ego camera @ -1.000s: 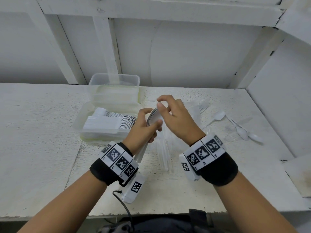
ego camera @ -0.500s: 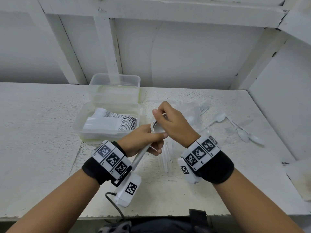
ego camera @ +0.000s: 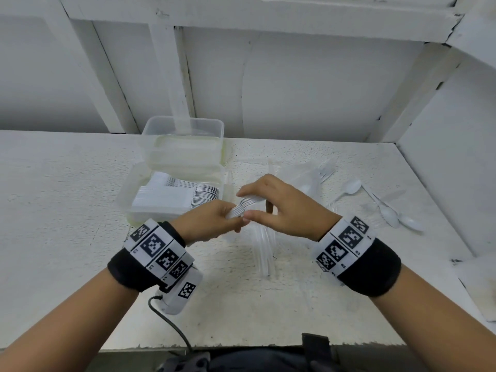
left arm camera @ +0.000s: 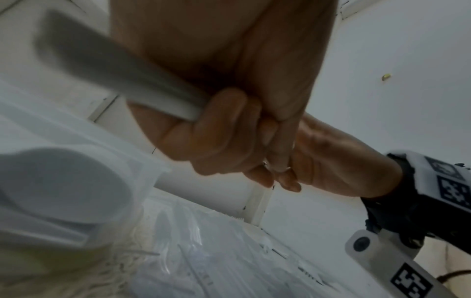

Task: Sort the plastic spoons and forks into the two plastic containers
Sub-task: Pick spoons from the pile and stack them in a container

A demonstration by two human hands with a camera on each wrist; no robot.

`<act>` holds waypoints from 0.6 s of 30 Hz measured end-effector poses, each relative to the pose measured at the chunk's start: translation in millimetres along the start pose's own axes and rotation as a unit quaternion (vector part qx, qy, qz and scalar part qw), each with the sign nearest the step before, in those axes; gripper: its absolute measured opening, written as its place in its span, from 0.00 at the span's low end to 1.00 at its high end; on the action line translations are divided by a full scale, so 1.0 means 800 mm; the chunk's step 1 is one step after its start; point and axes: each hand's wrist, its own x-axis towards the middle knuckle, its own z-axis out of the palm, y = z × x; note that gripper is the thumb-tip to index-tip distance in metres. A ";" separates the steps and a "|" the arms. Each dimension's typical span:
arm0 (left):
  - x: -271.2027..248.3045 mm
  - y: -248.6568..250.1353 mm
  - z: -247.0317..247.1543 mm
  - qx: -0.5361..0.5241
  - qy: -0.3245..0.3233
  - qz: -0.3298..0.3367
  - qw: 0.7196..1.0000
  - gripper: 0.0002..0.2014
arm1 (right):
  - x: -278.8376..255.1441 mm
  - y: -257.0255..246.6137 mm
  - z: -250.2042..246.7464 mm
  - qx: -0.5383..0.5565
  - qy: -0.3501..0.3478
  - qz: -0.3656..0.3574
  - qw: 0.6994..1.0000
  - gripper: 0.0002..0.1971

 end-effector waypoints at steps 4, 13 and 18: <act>0.002 -0.005 -0.013 0.026 0.012 0.022 0.999 0.09 | 0.000 0.008 0.000 -0.028 0.030 -0.018 0.999 0.16; -0.015 -0.030 -0.046 0.202 0.065 0.121 0.970 0.09 | 0.001 0.015 0.003 -0.081 0.088 -0.005 0.993 0.17; -0.007 -0.049 -0.051 0.200 0.082 0.159 0.963 0.28 | 0.019 -0.002 0.020 -0.216 0.044 -0.114 0.969 0.19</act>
